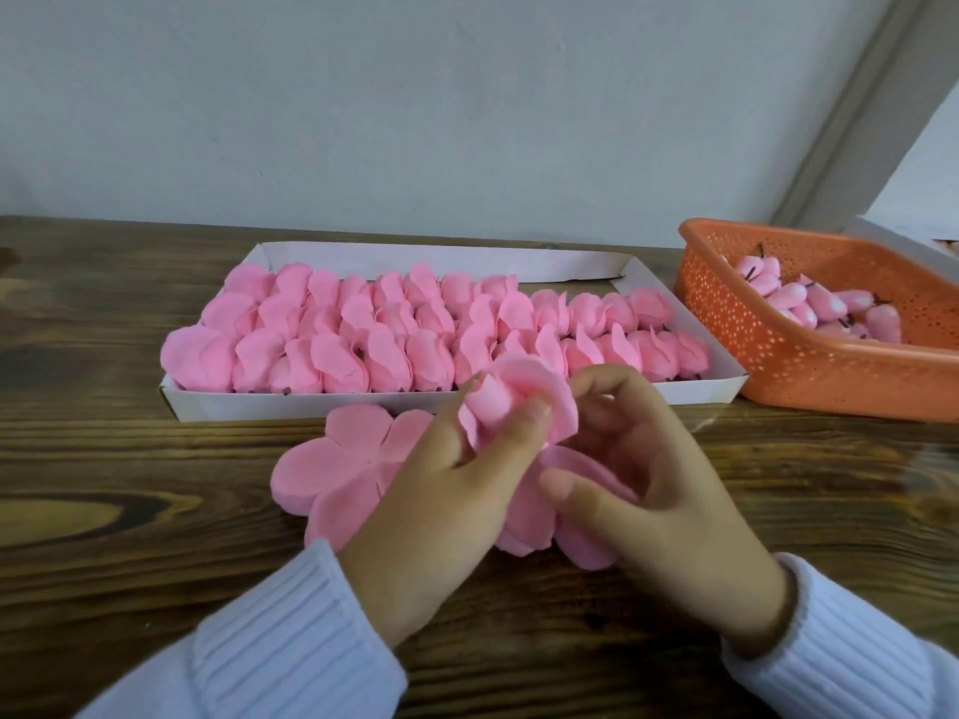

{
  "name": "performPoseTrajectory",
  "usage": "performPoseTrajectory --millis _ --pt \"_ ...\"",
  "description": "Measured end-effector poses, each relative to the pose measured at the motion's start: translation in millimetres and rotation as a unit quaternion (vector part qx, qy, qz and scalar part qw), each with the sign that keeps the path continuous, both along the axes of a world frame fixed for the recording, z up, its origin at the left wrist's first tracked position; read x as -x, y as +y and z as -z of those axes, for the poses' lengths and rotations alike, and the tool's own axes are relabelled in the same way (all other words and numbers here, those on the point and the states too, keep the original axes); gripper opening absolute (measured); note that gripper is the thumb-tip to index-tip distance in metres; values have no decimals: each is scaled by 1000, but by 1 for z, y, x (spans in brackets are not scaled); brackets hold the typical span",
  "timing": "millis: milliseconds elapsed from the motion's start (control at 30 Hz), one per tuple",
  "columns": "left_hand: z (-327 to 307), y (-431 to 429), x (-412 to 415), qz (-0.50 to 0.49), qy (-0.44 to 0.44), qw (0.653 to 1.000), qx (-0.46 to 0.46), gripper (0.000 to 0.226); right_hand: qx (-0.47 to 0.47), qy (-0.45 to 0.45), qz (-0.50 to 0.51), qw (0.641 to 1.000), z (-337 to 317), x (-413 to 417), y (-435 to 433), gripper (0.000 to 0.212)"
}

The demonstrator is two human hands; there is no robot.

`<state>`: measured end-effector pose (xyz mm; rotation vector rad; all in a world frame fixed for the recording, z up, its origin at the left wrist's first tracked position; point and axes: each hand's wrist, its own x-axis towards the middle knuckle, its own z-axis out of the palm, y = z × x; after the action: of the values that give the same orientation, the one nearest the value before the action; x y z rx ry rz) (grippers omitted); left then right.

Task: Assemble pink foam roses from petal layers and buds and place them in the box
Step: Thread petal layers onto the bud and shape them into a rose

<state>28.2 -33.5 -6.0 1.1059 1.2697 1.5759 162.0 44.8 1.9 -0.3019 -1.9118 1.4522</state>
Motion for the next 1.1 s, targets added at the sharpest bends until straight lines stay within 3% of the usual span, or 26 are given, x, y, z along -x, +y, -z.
performPoseTrajectory --millis 167,433,533,633,767,967,1100 --pt "-4 -1 -6 38 -1 999 -22 36 101 25 11 994 2 4 0 32" --pt "-18 -3 -2 108 35 992 -46 58 234 9 -88 968 -1 0 7 37" --pt "-18 -4 -2 118 40 990 -60 45 230 -12 -128 965 1 0 8 34" --pt "-19 -4 -4 106 102 986 -76 26 237 1 -180 955 -2 0 4 37" --pt "-16 -3 -4 73 123 987 -67 24 222 14 -191 956 -6 1 5 39" --pt "-17 -6 -2 29 114 991 -69 26 124 -47 -110 985 -9 -3 9 31" --pt "-14 -7 -1 4 104 993 -61 25 54 -111 3 992 -9 -5 9 29"
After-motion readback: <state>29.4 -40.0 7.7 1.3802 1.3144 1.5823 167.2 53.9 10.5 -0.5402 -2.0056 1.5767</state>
